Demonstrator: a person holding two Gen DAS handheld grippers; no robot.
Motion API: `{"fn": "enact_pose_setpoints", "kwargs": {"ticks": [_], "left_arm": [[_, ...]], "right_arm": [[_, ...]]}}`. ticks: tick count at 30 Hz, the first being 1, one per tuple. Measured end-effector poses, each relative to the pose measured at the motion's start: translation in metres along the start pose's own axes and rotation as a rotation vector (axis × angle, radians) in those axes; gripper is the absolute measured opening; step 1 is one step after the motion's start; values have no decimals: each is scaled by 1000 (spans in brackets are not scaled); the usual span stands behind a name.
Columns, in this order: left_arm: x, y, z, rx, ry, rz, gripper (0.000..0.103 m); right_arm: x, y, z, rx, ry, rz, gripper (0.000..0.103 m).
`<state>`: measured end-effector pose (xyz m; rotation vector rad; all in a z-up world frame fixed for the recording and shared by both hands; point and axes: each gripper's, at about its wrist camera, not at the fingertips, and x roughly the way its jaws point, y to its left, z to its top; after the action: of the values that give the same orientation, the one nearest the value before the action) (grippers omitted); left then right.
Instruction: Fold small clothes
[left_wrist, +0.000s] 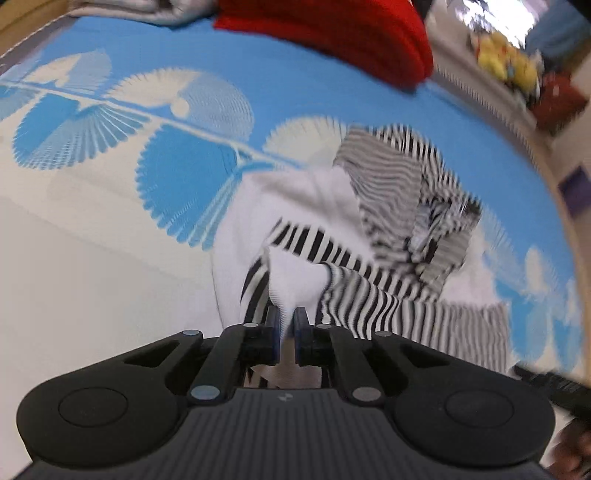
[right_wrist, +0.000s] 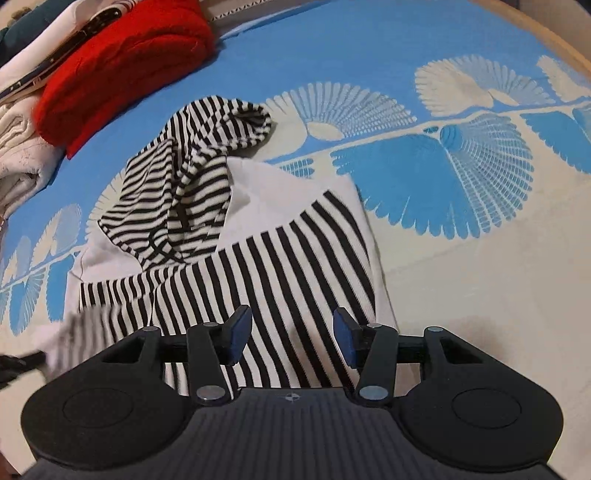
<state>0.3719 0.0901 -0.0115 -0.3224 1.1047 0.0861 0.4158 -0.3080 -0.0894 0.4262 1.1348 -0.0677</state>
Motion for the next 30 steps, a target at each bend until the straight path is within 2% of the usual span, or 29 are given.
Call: {"fn": "enact_pose_setpoints", "kwargs": {"ticks": [2, 4, 5, 7, 9, 11, 13, 17, 21, 25, 30], "left_arm": [[3, 2, 0, -7, 19, 59, 11], [20, 12, 1, -61, 97, 102, 12], [27, 14, 3, -68, 130, 86, 24], [26, 14, 5, -83, 117, 42, 36], [22, 7, 5, -52, 91, 13, 36], [29, 0, 1, -9, 106, -8, 36], [43, -2, -7, -14, 159, -9, 36], [70, 2, -24, -20, 264, 44, 36], [65, -4, -26, -14, 235, 45, 37], [57, -24, -24, 52, 172, 60, 42], [64, -39, -29, 69, 181, 60, 43]], "right_arm": [[5, -1, -1, 7, 16, 1, 52], [10, -4, -2, 20, 30, -4, 52], [13, -5, -3, 27, 41, -11, 52], [19, -8, -5, 39, 62, -21, 52], [24, -9, -7, 50, 78, -26, 52], [27, -9, -8, 54, 86, -29, 52], [30, -6, -10, 48, 90, -32, 53], [33, -3, -13, 31, 105, -35, 56], [25, -2, -10, 6, 68, -61, 56], [12, 3, -8, -80, 6, -100, 57], [6, 5, -10, -138, -17, -122, 57]]}}
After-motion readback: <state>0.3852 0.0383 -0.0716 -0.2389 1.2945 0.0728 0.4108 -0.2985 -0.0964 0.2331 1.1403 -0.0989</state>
